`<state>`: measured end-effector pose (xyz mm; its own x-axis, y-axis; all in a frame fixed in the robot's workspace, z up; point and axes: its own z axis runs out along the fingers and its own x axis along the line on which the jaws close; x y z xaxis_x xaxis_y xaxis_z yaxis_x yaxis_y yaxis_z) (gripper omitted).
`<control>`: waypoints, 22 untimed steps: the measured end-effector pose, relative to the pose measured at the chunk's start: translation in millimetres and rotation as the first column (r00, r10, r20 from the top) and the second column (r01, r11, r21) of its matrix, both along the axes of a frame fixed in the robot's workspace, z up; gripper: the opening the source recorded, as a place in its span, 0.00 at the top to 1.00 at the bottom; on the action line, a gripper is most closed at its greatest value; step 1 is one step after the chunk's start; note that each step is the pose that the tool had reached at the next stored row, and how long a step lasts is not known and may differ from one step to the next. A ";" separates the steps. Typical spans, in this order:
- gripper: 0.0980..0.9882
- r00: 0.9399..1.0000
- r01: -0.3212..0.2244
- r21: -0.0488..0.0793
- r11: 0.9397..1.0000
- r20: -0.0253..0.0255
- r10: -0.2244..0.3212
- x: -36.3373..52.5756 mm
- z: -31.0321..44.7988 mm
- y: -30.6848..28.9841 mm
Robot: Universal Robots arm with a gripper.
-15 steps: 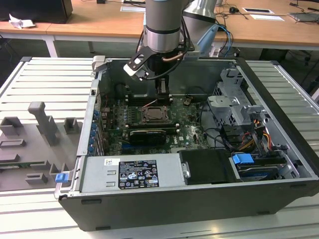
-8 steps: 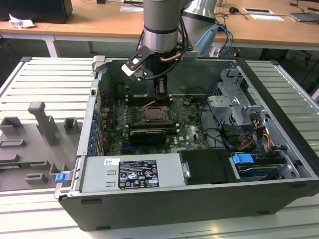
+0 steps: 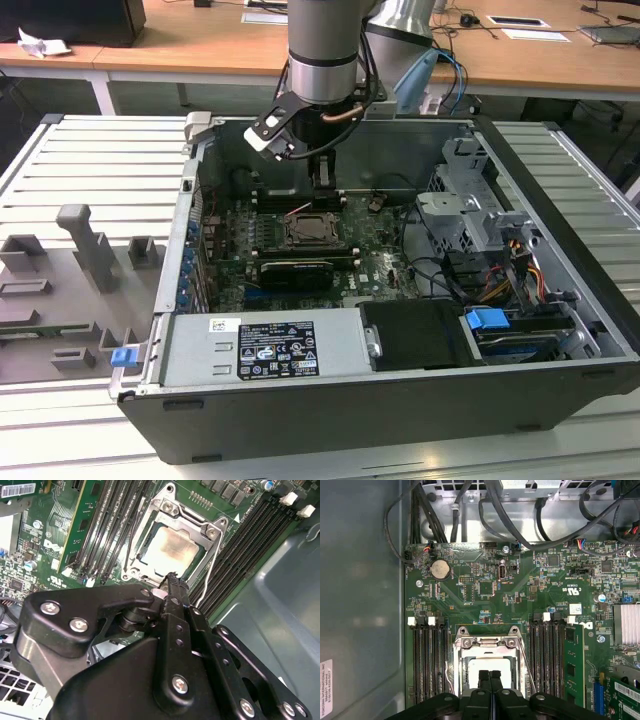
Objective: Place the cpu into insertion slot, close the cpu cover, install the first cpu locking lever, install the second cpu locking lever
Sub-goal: 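Install the first cpu locking lever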
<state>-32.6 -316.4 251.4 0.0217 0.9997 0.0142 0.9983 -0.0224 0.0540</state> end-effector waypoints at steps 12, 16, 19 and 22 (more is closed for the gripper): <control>0.99 1.000 0.001 0.000 1.000 0.000 -0.001 0.0 8.2 0.0; 0.99 1.000 0.002 0.000 1.000 0.000 -0.002 0.0 10.4 0.0; 0.99 1.000 0.002 0.000 1.000 0.000 -0.002 0.0 12.4 0.0; 0.99 1.000 0.002 0.002 1.000 0.000 -0.002 0.0 15.4 0.0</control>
<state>-32.5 -316.4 266.7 0.0233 0.9996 0.0161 0.9982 -0.0242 0.0540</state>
